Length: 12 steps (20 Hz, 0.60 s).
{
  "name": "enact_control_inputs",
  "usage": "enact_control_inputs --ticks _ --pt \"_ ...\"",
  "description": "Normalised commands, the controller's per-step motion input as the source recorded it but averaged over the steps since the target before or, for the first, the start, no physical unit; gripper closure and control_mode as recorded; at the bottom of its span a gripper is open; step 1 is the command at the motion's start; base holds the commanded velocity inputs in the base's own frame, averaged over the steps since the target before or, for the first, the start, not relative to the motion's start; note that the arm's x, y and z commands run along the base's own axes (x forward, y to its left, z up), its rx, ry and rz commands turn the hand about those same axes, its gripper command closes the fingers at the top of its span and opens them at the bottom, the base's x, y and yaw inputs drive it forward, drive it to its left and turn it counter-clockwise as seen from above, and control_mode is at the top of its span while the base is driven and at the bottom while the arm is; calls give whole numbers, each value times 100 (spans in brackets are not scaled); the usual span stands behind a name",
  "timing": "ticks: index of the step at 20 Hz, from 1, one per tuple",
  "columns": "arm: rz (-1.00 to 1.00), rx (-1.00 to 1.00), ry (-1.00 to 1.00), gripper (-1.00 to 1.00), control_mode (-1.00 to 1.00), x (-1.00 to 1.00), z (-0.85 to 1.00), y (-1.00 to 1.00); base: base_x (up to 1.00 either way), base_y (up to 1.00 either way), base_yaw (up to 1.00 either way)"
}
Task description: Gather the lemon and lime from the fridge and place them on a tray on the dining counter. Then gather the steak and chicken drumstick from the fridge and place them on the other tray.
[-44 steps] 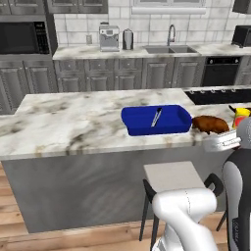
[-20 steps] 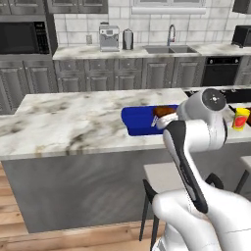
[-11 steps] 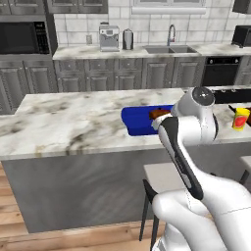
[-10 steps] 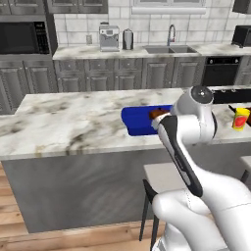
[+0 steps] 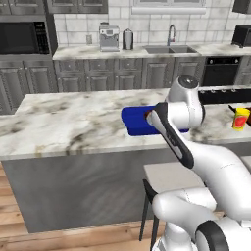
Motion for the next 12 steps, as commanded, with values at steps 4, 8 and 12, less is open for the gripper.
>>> enact_control_inputs --ticks 4,8,12 --pt "0 0 0 100 -100 43 -41 3 0 0 0" --pt "0 0 1 100 -100 42 -36 3 0 0 0" --pt "0 0 2 100 -100 43 -26 4 0 0 0"
